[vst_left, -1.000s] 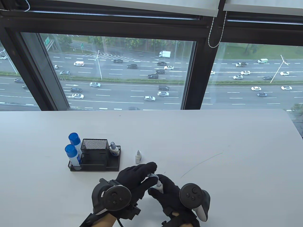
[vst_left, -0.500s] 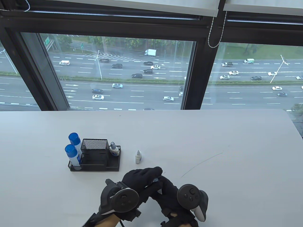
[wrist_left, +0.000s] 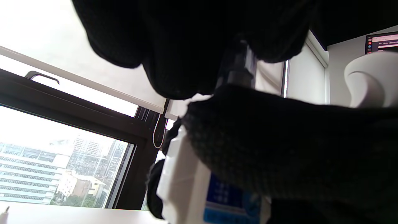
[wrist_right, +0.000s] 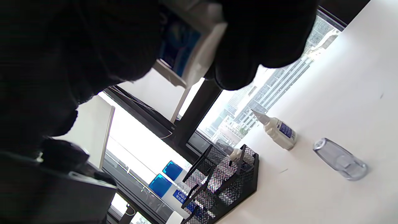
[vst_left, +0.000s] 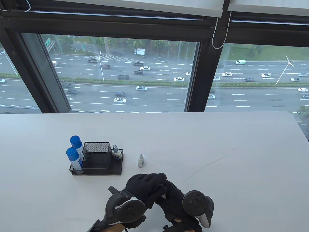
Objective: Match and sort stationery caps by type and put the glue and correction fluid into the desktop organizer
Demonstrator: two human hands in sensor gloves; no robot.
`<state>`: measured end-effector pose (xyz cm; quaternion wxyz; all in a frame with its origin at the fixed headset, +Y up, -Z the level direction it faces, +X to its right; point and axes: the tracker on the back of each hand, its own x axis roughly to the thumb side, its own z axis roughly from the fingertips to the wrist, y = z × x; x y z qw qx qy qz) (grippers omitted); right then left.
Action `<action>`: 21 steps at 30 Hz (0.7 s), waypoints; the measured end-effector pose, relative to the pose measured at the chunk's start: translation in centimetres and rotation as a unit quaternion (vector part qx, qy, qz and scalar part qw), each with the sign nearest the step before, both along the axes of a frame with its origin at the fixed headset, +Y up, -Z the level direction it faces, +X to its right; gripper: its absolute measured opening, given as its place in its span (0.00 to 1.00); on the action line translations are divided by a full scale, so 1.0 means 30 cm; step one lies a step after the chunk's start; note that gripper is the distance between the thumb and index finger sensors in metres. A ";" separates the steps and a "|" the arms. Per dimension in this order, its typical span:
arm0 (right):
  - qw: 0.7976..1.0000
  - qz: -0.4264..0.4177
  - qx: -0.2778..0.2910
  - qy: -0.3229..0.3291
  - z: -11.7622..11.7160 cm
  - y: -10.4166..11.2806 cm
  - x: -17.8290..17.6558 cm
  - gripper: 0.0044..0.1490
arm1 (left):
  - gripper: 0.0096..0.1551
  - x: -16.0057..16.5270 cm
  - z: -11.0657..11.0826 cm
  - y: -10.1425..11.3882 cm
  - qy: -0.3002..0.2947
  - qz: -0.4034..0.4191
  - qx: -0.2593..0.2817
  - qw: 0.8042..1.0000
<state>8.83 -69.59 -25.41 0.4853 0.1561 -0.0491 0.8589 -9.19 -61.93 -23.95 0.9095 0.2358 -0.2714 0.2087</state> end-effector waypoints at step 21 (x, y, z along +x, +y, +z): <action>1.000 -0.008 0.005 -0.014 -0.003 0.013 0.019 0.36 | 0.24 0.022 0.017 -0.013 0.007 -0.027 0.022 0.999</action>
